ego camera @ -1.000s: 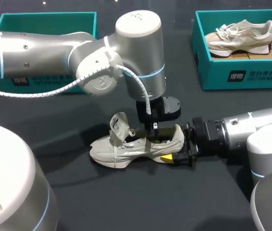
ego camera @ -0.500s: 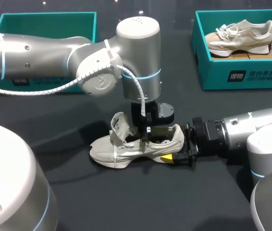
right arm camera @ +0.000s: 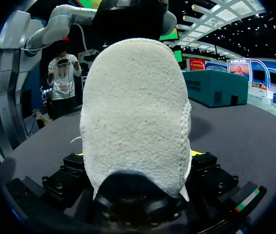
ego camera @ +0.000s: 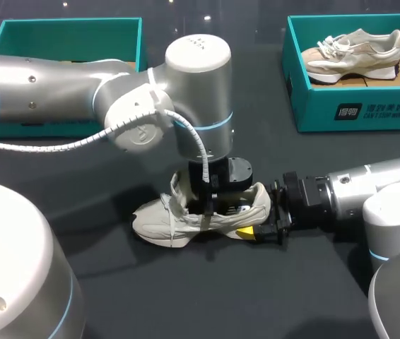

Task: Take the shoe out of the shoebox, open the shoe tongue, remove and reinsert the insole, then place the shoe into the shoebox

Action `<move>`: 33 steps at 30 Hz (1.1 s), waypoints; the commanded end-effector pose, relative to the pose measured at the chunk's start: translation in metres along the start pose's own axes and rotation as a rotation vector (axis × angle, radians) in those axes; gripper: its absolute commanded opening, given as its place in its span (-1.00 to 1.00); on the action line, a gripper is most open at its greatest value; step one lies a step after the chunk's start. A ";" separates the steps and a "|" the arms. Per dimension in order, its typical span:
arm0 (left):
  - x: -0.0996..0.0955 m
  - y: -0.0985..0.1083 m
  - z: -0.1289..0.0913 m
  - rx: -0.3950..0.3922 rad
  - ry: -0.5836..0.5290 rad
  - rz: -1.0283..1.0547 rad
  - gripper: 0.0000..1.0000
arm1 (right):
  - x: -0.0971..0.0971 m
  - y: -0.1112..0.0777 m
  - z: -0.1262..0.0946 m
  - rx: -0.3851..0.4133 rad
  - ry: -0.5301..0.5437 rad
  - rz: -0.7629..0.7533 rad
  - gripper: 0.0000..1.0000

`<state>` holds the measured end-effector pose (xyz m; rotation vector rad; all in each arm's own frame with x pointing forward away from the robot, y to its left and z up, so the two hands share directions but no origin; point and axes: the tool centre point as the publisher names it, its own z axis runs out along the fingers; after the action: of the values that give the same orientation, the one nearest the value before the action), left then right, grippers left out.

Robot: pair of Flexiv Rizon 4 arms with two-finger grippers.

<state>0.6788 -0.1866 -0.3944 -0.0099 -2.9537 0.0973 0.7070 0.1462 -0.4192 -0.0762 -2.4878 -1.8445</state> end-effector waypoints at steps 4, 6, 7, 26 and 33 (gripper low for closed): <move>0.004 -0.005 0.012 -0.014 -0.088 0.000 -0.19 | 0.000 -0.003 0.001 0.003 -0.001 0.001 -1.00; 0.002 -0.006 0.017 -0.014 -0.107 0.009 -0.18 | 0.000 -0.003 0.001 0.003 -0.001 0.001 -1.00; 0.002 -0.006 0.019 -0.017 -0.122 0.011 -0.18 | 0.000 -0.003 0.001 0.003 -0.001 0.001 -1.00; -0.037 0.000 0.027 -0.089 -0.344 -0.081 -0.91 | 0.000 -0.003 0.001 0.003 -0.001 0.001 -1.00; -0.045 0.006 0.015 -0.054 -0.320 -0.099 -1.00 | 0.000 -0.003 0.001 0.003 -0.001 0.001 -1.00</move>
<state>0.7020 -0.1877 -0.4044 0.1639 -3.2860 -0.0221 0.7093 0.1454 -0.4197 -0.0797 -2.4875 -1.8461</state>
